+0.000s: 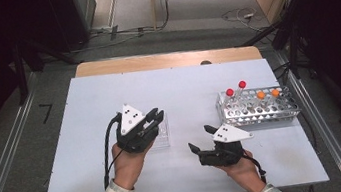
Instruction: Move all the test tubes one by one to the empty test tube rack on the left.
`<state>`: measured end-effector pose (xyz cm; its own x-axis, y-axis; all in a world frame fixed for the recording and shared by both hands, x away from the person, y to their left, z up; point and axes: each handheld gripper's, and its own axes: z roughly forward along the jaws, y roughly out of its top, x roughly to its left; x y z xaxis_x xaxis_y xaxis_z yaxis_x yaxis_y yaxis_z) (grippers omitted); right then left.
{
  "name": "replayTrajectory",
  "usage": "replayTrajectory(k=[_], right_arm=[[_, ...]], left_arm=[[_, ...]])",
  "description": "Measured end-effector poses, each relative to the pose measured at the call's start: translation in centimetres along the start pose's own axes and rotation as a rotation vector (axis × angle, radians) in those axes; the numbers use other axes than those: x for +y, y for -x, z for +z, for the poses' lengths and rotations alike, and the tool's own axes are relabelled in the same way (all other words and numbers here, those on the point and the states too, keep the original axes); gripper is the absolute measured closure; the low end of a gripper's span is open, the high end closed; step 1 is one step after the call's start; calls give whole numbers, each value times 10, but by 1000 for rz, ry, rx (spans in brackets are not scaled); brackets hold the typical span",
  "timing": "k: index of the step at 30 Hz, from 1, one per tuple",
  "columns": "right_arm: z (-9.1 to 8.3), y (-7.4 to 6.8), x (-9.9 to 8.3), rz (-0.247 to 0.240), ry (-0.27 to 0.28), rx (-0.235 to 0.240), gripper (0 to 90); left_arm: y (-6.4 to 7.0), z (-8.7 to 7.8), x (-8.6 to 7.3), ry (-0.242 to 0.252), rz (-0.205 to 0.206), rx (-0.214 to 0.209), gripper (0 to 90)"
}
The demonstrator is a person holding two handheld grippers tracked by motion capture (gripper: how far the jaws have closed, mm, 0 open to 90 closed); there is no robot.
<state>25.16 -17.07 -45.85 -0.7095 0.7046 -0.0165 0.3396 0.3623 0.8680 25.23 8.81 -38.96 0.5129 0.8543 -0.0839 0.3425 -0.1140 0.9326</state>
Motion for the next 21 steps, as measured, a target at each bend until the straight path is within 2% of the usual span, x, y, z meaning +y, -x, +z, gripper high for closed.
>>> replayTrajectory(k=[13, 18, 21], right_arm=[[-1, 1, -1, 7, 2, -8, 211], [-2, 1, -1, 6, 2, -10, 211], [-3, 1, -1, 3, 5, -12, 211]], left_arm=[[2, 8, -9, -40, 30, 20, 767], [6, 20, -25, -72, 45, 55, 765], [6, 32, -38, -127, 45, 63, 765]])
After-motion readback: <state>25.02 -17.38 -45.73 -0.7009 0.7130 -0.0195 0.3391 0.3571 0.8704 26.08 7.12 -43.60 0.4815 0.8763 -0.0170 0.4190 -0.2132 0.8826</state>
